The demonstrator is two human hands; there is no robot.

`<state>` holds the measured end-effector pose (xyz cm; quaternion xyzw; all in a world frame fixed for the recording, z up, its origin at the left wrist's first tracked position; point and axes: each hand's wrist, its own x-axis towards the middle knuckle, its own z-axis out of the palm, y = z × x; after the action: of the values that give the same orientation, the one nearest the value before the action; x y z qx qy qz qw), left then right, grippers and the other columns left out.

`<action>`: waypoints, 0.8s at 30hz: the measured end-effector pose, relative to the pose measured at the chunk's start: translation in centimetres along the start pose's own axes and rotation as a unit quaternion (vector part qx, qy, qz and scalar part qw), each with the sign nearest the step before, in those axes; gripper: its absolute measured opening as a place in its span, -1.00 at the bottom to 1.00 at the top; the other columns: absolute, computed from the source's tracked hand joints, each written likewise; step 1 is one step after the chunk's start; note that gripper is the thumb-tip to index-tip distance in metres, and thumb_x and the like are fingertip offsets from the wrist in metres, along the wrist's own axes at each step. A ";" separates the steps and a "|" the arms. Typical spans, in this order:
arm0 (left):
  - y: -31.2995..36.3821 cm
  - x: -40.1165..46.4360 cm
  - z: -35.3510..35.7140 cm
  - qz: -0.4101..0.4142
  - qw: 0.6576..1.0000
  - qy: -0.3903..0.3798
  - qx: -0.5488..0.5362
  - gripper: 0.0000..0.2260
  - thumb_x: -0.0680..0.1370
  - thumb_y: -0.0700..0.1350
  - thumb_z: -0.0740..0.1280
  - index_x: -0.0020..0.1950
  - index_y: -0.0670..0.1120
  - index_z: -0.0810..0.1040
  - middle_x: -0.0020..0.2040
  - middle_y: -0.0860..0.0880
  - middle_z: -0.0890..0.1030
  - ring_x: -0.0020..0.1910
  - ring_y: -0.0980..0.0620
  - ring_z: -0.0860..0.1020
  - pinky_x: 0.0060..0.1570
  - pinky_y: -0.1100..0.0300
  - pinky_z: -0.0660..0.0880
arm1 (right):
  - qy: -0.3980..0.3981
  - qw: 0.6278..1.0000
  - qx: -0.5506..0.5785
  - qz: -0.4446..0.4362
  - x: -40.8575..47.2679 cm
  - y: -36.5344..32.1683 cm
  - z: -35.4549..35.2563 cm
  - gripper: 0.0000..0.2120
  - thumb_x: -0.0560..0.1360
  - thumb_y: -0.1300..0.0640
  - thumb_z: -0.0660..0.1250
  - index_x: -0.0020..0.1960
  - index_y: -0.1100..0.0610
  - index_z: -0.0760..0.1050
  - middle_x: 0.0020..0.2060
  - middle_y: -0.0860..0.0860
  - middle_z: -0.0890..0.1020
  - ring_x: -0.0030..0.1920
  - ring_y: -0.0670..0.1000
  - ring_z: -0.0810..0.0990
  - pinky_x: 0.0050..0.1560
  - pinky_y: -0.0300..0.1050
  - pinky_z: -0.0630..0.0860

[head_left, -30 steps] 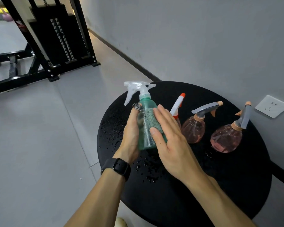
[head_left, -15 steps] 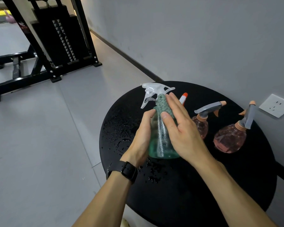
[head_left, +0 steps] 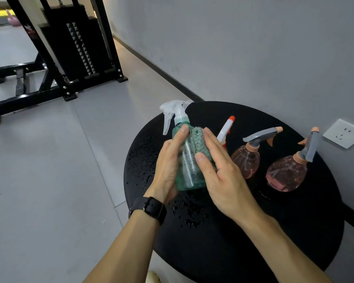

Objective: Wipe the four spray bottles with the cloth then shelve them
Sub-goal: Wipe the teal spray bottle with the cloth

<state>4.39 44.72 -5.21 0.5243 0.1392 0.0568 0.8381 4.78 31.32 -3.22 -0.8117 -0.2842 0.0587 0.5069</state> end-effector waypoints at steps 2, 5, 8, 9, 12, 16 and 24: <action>0.1 0.1 -0.4 -0.001 1.000 0.016 0.004 -0.45 0.39 0.29 0.48 0.09 -0.15 0.64 -0.03 -0.20 0.64 -0.11 -0.12 0.62 0.15 -0.14 0.54 | -0.005 1.000 0.000 -0.008 -0.3 0.0 0.2 -0.53 0.66 0.02 0.10 0.47 -0.22 -0.01 0.48 -0.32 0.09 0.46 -0.40 0.00 0.44 -0.39 0.08; 0.3 0.0 -0.4 -0.003 0.999 0.035 0.039 -0.30 0.36 0.34 0.48 0.25 -0.18 0.58 0.17 -0.27 0.63 0.10 -0.26 0.63 0.28 -0.27 0.48 | -0.001 1.000 -0.012 -0.015 -0.8 0.1 0.1 -0.53 0.65 0.01 0.10 0.44 -0.25 -0.04 0.47 -0.36 0.05 0.47 -0.40 -0.04 0.45 -0.37 0.04; 0.2 -0.2 -0.2 -0.018 0.996 0.023 0.089 -0.40 0.43 0.38 0.36 0.19 -0.08 0.66 0.14 -0.18 0.68 0.16 -0.21 0.64 0.28 -0.20 0.50 | 0.004 0.999 -0.030 -0.020 -0.8 0.1 0.0 -0.52 0.65 0.00 0.10 0.44 -0.26 -0.06 0.43 -0.44 -0.01 0.47 -0.40 -0.08 0.48 -0.31 0.01; 0.3 -0.4 0.0 -0.029 0.994 0.016 0.108 -0.42 0.44 0.41 0.30 0.15 -0.03 0.68 0.12 -0.13 0.70 0.13 -0.15 0.66 0.28 -0.16 0.52 | 0.006 0.999 -0.040 -0.022 -0.7 0.2 -0.1 -0.52 0.64 -0.01 0.09 0.45 -0.25 -0.06 0.44 -0.43 -0.02 0.48 -0.39 -0.10 0.48 -0.29 0.00; 0.0 -0.4 0.5 -0.053 0.987 -0.003 0.154 -0.35 0.40 0.52 0.17 0.11 0.05 0.70 0.09 -0.08 0.72 0.11 -0.07 0.68 0.26 -0.12 0.52 | 0.020 0.998 -0.062 -0.018 -0.3 0.2 -0.2 -0.50 0.65 -0.01 0.08 0.53 -0.16 -0.01 0.51 -0.34 -0.02 0.49 -0.36 -0.12 0.55 -0.13 0.00; -0.3 -0.3 1.2 -0.050 0.988 -0.037 0.144 -0.29 0.40 0.57 0.14 0.22 0.09 0.65 0.18 -0.09 0.68 0.20 -0.09 0.64 0.32 -0.12 0.47 | 0.040 0.997 -0.069 -0.014 0.4 0.3 -0.4 -0.50 0.66 0.00 0.07 0.55 -0.10 0.00 0.50 -0.32 -0.03 0.50 -0.35 -0.11 0.56 0.00 0.02; -0.3 -0.7 2.1 -0.018 0.992 -0.035 0.120 -0.47 0.47 0.43 0.25 0.27 0.14 0.61 0.18 0.01 0.69 0.18 0.01 0.65 0.31 -0.06 0.49 | 0.045 0.998 -0.041 -0.001 2.0 -0.6 -1.3 -0.52 0.66 -0.01 0.06 0.56 -0.08 0.05 0.53 -0.26 0.05 0.50 -0.34 -0.08 0.50 -0.27 -0.03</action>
<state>4.30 42.61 -4.50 0.6201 0.1251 0.0058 0.7744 6.66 31.54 -1.68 -0.8334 -0.2643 0.0096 0.4853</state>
